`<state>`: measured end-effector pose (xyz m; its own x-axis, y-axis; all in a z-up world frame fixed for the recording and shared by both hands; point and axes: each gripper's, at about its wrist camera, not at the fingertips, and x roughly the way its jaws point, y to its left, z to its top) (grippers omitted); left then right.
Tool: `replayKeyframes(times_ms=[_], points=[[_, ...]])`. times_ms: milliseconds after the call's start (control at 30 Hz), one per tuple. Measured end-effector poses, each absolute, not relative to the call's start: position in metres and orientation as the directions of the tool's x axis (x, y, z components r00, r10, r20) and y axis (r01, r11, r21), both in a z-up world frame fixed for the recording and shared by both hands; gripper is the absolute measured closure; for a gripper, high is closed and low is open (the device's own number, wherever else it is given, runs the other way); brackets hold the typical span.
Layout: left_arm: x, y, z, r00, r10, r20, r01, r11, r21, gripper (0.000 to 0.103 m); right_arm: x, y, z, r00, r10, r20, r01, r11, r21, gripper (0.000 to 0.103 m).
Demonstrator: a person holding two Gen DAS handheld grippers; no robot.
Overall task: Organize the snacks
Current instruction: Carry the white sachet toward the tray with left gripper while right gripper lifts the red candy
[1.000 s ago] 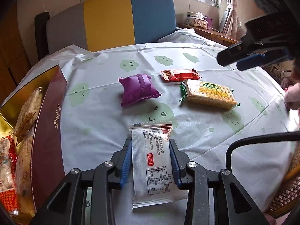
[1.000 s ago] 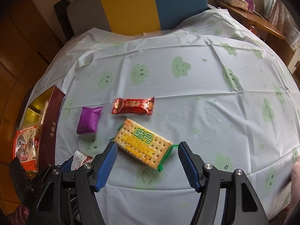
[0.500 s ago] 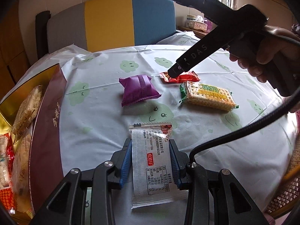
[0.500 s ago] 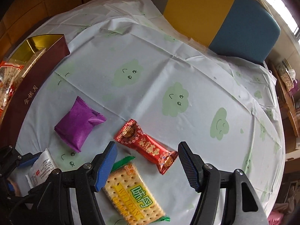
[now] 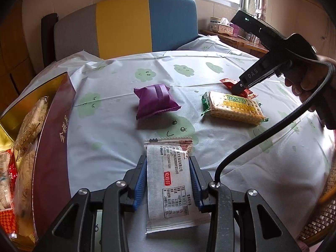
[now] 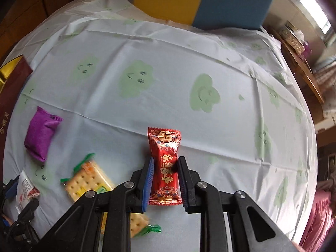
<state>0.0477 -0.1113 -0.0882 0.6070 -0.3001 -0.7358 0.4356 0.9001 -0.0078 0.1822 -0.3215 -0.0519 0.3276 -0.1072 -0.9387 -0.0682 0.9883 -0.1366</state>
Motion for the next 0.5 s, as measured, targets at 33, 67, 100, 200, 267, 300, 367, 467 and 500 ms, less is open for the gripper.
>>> replayKeyframes(times_ms=[33, 67, 100, 200, 267, 300, 367, 467, 500], points=[[0.048, -0.111, -0.088, 0.606, -0.299, -0.737, 0.435, 0.9, -0.008, 0.064, 0.181, -0.329, -0.057, 0.312, -0.091, -0.946, -0.041, 0.993, -0.109, 0.079], [0.048, -0.112, -0.088, 0.604, -0.298, -0.739, 0.435, 0.901, -0.007, 0.064, 0.18, -0.335, -0.059, 0.313, -0.068, -0.947, -0.023, 0.997, -0.079, 0.079], [0.049, -0.112, -0.088, 0.603, -0.294, -0.741, 0.434, 0.901, -0.004, 0.064, 0.179, -0.338, -0.06, 0.321, -0.053, -0.946, -0.013, 0.998, -0.06, 0.079], [0.049, -0.114, -0.088, 0.606, -0.28, -0.745, 0.429, 0.903, 0.01, 0.064, 0.179, -0.337, -0.06, 0.327, -0.059, -0.943, -0.012, 0.998, -0.066, 0.078], [0.05, -0.115, -0.087, 0.602, -0.272, -0.751, 0.427, 0.904, 0.016, 0.064, 0.179, -0.335, -0.06, 0.336, -0.059, -0.94, -0.015, 0.998, -0.068, 0.078], [0.051, -0.116, -0.086, 0.598, -0.269, -0.755, 0.426, 0.904, 0.015, 0.065, 0.18, -0.335, -0.061, 0.338, -0.053, -0.94, -0.017, 0.998, -0.062, 0.078], [0.052, -0.116, -0.085, 0.589, -0.267, -0.763, 0.425, 0.905, 0.012, 0.065, 0.175, -0.337, -0.059, 0.338, -0.028, -0.941, -0.003, 1.0, -0.031, 0.078], [0.053, -0.118, -0.084, 0.581, -0.255, -0.773, 0.423, 0.906, 0.019, 0.066, 0.178, -0.34, -0.06, 0.341, -0.026, -0.94, -0.018, 0.999, -0.034, 0.078], [0.054, -0.119, -0.083, 0.576, -0.25, -0.778, 0.42, 0.907, 0.02, 0.067, 0.177, -0.342, -0.062, 0.344, -0.031, -0.938, -0.026, 0.999, -0.042, 0.078]])
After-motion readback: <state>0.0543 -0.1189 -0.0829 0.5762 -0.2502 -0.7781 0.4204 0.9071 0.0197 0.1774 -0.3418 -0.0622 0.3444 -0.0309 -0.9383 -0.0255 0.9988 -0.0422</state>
